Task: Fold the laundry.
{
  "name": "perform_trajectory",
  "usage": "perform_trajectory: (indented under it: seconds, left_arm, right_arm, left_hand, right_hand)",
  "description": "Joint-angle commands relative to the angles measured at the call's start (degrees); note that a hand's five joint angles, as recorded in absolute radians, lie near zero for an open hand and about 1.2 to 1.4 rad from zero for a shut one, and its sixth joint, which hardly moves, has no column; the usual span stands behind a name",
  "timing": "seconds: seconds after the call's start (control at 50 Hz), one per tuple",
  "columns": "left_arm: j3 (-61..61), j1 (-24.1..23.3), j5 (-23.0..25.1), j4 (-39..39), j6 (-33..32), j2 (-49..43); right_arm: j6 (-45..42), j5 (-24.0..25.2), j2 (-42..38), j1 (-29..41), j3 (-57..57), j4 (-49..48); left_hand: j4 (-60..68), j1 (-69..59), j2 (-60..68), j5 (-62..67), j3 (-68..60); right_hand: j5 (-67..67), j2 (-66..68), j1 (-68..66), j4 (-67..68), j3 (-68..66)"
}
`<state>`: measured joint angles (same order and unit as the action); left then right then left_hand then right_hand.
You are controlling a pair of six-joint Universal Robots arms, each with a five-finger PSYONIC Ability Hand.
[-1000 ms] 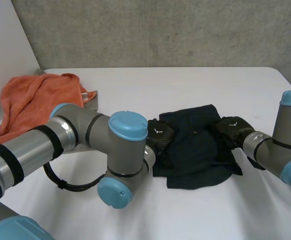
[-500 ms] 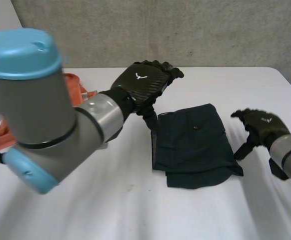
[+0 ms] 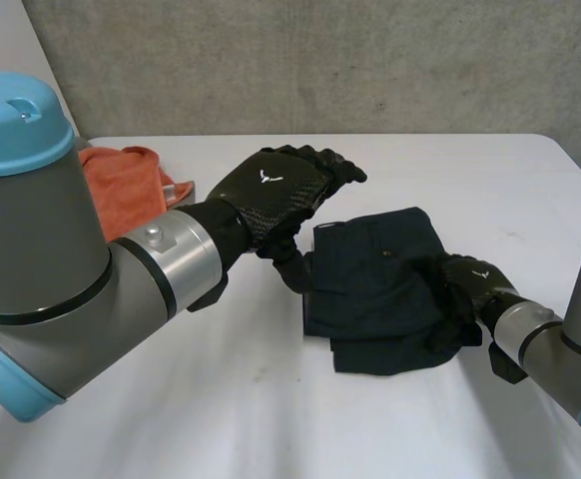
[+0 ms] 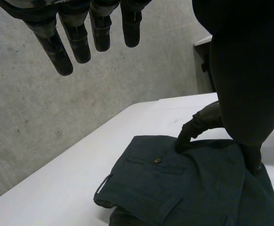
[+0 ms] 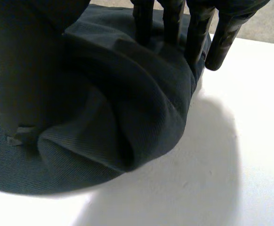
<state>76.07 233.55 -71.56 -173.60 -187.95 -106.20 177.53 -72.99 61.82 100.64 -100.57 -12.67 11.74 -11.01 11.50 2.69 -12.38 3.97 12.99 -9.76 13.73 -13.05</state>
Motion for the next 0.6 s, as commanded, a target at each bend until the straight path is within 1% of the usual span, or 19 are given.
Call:
perform_trajectory:
  seconds: [0.02, 0.08, 0.1, 0.12, 0.14, 0.32, 0.44, 0.52, 0.6]
  left_arm:
    - [0.0, 0.2, 0.0, -0.2, 1.7, -0.1]
    - [0.0, 0.2, 0.0, -0.3, 1.9, -0.3]
    - [0.0, 0.2, 0.0, -0.3, 1.9, -0.4]
    - [0.0, 0.2, 0.0, -0.3, 1.9, -0.4]
    - [0.0, 0.2, 0.1, -0.3, 1.9, -0.4]
    - [-0.2, 0.2, 0.0, -1.9, 2.0, -0.5]
    - [-0.7, 0.1, -0.1, -2.1, 2.0, -0.6]
    - [-1.3, 0.2, -0.1, -2.2, 2.0, -0.7]
    - [-2.1, 0.2, -0.2, -2.2, 2.0, -1.3]
  right_arm:
    - [-0.3, -0.8, -3.7, 0.4, 3.5, -1.1]
    - [-0.3, -2.1, -4.9, 0.4, 5.4, -1.0]
    - [-0.3, -2.3, -4.9, 0.4, 5.6, -1.0]
    - [-0.3, -2.8, -4.9, 0.3, 6.5, -1.0]
    - [-0.3, -2.8, -4.9, 0.3, 6.8, -1.1]
    - [-0.3, -3.1, -7.7, -0.1, 15.2, -1.0]
    - [-1.0, -3.2, -12.8, -0.7, 26.3, -0.3]
    - [-1.7, -3.6, -16.5, -3.8, 33.4, 0.8]
    - [-1.9, -6.4, -20.4, -7.4, 40.2, 1.9]
  left_hand:
    - [-1.7, 1.0, -1.5, -2.7, 2.4]
    - [-1.7, 1.0, -1.5, -2.7, 2.4]
    - [-1.7, 1.0, -1.5, -2.7, 2.4]
    - [-1.7, 1.0, -1.5, -2.7, 2.4]
    - [-1.7, 1.0, -1.5, -2.7, 2.4]
    - [-1.7, 1.0, -1.5, -2.7, 2.4]
    - [-1.7, 1.0, -1.5, -2.7, 2.4]
    - [-1.7, 1.0, -1.5, -2.7, 2.4]
    - [-1.7, 1.0, -1.5, -2.7, 2.4]
  right_hand:
    - [25.1, 26.1, -29.3, 25.4, -26.0]
    - [46.5, 47.5, -50.7, 46.7, -47.4]
    - [51.7, 52.7, -55.9, 52.0, -52.7]
    - [64.1, 65.1, -68.3, 64.4, -65.0]
    - [66.0, 67.0, -70.2, 66.2, -66.9]
    - [66.0, 67.0, -70.2, 66.3, -66.9]
    - [66.0, 67.0, -70.2, 66.3, -66.9]
    - [66.0, 67.0, -70.2, 66.3, -66.9]
    - [66.0, 67.0, -70.2, 66.3, -66.9]
